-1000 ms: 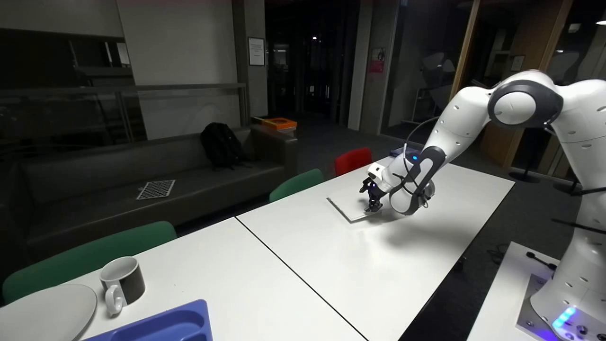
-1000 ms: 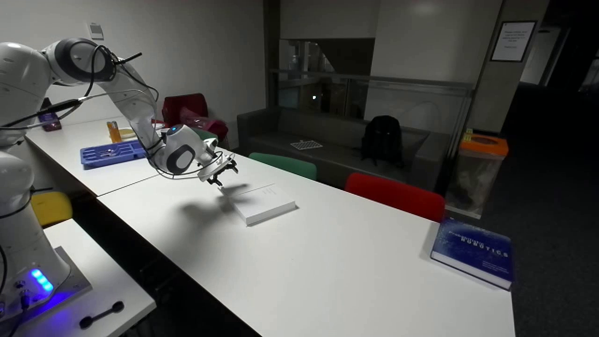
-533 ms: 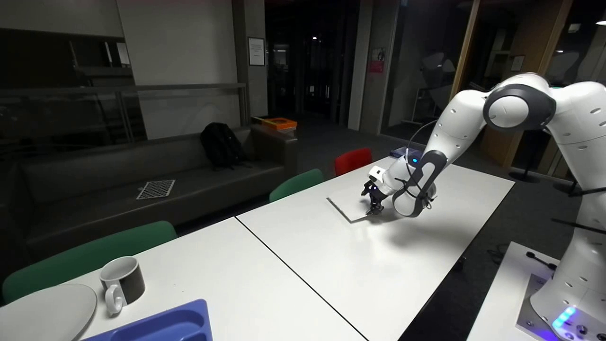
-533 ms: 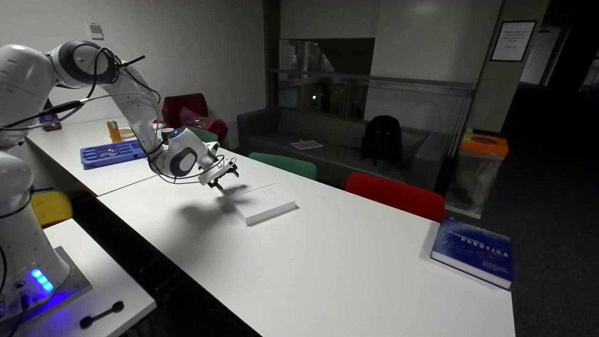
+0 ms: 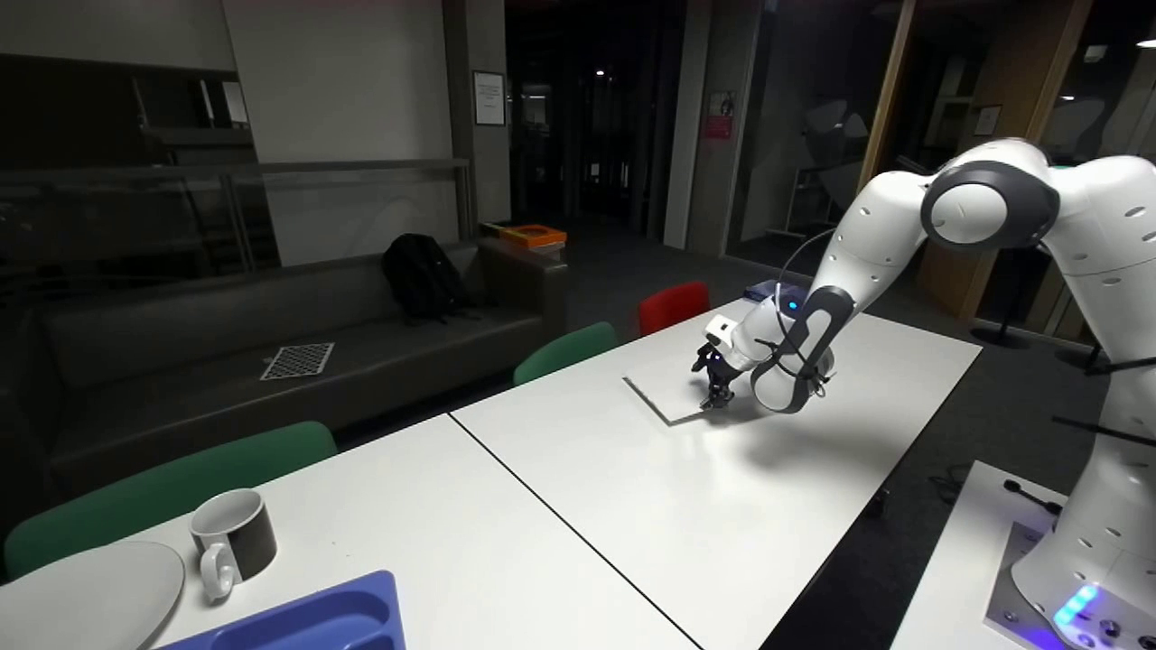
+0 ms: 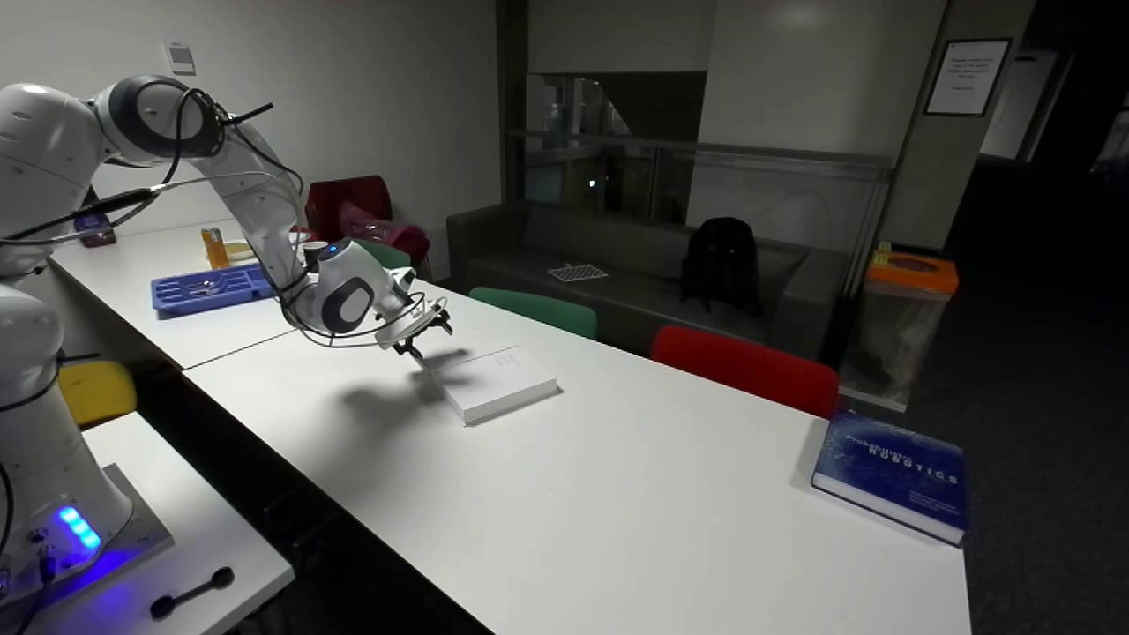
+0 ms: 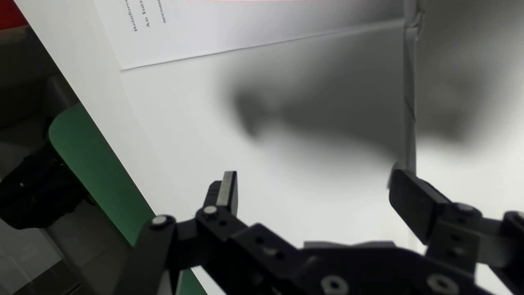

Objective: Close the book

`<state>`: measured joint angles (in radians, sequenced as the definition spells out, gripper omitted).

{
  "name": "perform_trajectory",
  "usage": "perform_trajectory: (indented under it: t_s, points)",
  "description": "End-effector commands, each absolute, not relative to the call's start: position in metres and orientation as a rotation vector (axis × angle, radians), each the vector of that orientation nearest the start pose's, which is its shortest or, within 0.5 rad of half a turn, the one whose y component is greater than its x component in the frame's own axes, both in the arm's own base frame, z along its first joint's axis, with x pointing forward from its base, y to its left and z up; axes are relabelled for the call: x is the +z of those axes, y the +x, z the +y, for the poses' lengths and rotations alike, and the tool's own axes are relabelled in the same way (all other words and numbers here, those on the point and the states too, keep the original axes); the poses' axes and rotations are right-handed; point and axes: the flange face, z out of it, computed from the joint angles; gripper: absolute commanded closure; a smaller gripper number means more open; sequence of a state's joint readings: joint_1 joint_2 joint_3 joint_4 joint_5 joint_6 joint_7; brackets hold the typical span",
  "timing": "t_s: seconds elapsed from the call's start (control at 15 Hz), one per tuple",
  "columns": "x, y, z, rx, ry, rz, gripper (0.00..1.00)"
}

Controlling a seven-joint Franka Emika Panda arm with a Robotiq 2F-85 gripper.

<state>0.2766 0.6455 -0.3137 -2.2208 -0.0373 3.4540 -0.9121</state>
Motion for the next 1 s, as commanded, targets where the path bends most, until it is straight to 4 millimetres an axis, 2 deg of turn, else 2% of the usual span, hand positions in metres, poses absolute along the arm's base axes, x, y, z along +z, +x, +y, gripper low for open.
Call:
perform_trajectory:
  t_s: [0.0,0.53,0.93]
  points:
    - [0.17,0.57,-0.009,-0.818,-2.995,-1.703,0.0]
    - [0.171,0.559,0.008,-0.814,-2.962,-1.729,0.0]
    - [0.165,0.555,0.006,-0.792,-2.97,-1.764,0.0]
